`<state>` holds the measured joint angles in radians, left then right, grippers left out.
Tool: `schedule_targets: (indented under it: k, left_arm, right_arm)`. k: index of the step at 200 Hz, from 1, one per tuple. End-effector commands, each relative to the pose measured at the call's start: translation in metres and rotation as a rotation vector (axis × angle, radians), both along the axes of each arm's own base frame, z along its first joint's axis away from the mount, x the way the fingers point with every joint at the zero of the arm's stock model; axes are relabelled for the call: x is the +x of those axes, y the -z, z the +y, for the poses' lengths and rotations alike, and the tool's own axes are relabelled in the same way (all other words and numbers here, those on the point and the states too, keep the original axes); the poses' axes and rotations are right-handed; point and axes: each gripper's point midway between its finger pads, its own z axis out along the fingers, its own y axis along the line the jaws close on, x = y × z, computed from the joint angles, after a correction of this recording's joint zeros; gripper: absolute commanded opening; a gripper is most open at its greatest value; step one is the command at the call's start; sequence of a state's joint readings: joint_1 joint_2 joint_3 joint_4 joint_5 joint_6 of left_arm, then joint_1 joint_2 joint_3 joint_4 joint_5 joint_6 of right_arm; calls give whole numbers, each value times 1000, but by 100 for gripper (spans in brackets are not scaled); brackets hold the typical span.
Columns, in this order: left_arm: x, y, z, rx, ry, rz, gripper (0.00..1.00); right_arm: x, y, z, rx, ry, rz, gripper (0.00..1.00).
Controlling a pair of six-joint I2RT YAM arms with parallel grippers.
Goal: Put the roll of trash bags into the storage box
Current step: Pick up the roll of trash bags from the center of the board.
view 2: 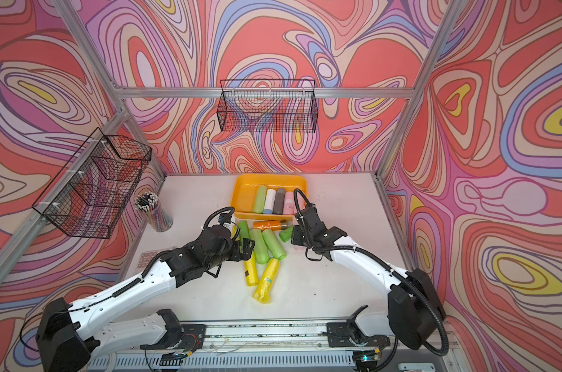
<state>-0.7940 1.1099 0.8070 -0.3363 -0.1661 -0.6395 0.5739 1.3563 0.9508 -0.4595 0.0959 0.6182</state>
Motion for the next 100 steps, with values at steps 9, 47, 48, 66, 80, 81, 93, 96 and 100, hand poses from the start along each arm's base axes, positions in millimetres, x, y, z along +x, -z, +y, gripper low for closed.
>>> schedule_targets:
  k: [9, 47, 48, 66, 80, 81, 93, 96, 100]
  left_arm:
    - [-8, -7, 11, 13, -15, -5, 100]
    - [-12, -11, 18, -7, -34, -1, 100]
    - [-13, -11, 18, -7, -34, -1, 100]
    - [-15, -12, 21, 2, -37, 3, 100]
    - [-17, -15, 23, 7, -37, 4, 100]
    - [-17, -15, 23, 7, -36, 4, 100]
    - [-19, -20, 25, 7, -34, -1, 100]
    - [-19, -21, 26, 8, -33, -1, 100]
    - [-20, -23, 26, 7, -30, -1, 100]
  right_arm:
    - [19, -28, 23, 75, -43, -73, 41]
    - [39, -49, 46, 135, -80, -110, 39]
    - [39, -50, 47, 137, -81, -111, 39]
    - [50, -57, 56, 160, -94, -131, 39]
    - [57, -61, 64, 177, -103, -136, 39]
    - [57, -61, 65, 178, -105, -136, 39]
    - [62, -65, 74, 205, -126, -139, 40]
    - [64, -67, 77, 215, -130, -144, 39]
    - [66, -67, 80, 225, -135, -143, 39]
